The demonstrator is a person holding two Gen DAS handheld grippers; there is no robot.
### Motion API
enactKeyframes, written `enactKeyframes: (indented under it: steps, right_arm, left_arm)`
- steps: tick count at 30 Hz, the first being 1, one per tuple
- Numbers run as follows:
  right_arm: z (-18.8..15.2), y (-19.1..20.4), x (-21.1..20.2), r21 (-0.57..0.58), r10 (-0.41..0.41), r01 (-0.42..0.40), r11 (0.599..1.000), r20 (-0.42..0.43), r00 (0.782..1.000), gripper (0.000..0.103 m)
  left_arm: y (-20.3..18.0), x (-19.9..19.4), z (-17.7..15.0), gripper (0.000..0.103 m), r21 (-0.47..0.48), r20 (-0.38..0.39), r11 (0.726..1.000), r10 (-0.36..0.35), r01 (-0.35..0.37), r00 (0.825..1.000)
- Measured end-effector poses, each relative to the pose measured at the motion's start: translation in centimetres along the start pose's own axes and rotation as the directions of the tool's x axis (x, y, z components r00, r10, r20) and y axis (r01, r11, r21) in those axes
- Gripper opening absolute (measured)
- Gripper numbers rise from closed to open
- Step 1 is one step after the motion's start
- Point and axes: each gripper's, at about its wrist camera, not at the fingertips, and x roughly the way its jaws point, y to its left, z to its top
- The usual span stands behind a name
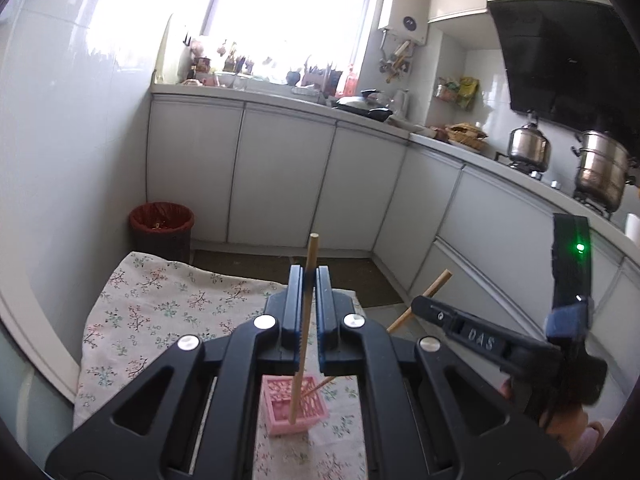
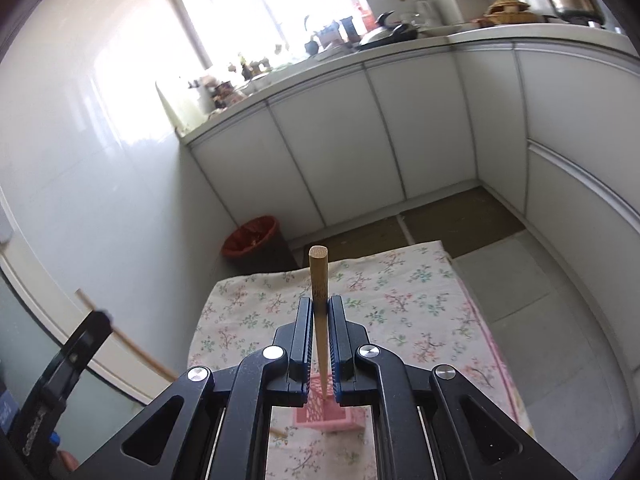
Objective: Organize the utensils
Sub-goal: 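Lift both held sticks upright and lower them into the pink mesh cup, then open both tools to release the sticks inside the pink cup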
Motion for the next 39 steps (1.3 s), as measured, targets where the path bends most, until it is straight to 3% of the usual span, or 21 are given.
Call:
enactKeyframes:
  steps: [5, 11, 13, 15, 20, 27, 30, 32, 39]
  right_arm:
    - [-1.5, -0.2, 3.9, -0.019, 0.038, -0.039, 0.999, -0.040, 0.998, 0.009]
    - [-2.8, -1.7, 3.9, -0.025, -0.037, 0.036, 0.999, -0.041, 0.998, 0.022]
    - [-2.9, -1.9, 3.1, -0.028, -0.066, 0.066, 0.997, -0.021, 0.998, 0.029]
    - [-3.3, -2.1, 1.9, -0.017, -0.086, 0.086, 0.996, 0.001, 0.996, 0.046]
    - [-4.5, -2.3, -0.9, -0.023, -0.169, 0.169, 0.985, 0.021, 0.985, 0.056]
    - [-6.9, -2.8, -5.0, -0.027, -0.263, 0.265, 0.964, 0.055, 0.963, 0.080]
    - [-8.0, -2.8, -6.4, -0.033, -0.281, 0.283, 0.959, 0.050, 0.958, 0.084]
    - [-8.9, -3.0, -7.5, -0.029, -0.279, 0.281, 0.959, 0.054, 0.959, 0.085]
    - [-11.0, -3.6, -9.9, -0.028, -0.315, 0.317, 0.948, 0.045, 0.948, 0.086]
  left_arm:
    - [0.8, 3.2, -2.4, 0.006, -0.017, -0.044, 1.000, 0.008, -0.009, 0.999]
    - [1.5, 1.8, -2.9, 0.007, -0.031, -0.045, 0.999, 0.037, -0.039, 0.998]
    - [1.4, 1.6, -2.6, 0.013, -0.030, -0.050, 0.999, 0.043, -0.044, 0.998]
    - [1.0, 0.7, -2.7, 0.023, -0.015, -0.045, 0.998, 0.058, -0.059, 0.997]
    - [0.7, -1.0, -3.6, 0.027, -0.011, -0.067, 0.997, 0.078, -0.079, 0.995]
    - [0.1, -3.2, -5.1, 0.058, -0.015, -0.113, 0.995, 0.096, -0.098, 0.989]
    - [-0.3, -4.5, -5.9, 0.077, -0.020, -0.112, 0.993, 0.114, -0.117, 0.987]
    - [-0.6, -5.3, -6.5, 0.084, -0.018, -0.113, 0.992, 0.120, -0.123, 0.986]
    - [-1.5, -7.9, -7.8, 0.084, -0.008, -0.109, 0.991, 0.130, -0.132, 0.986]
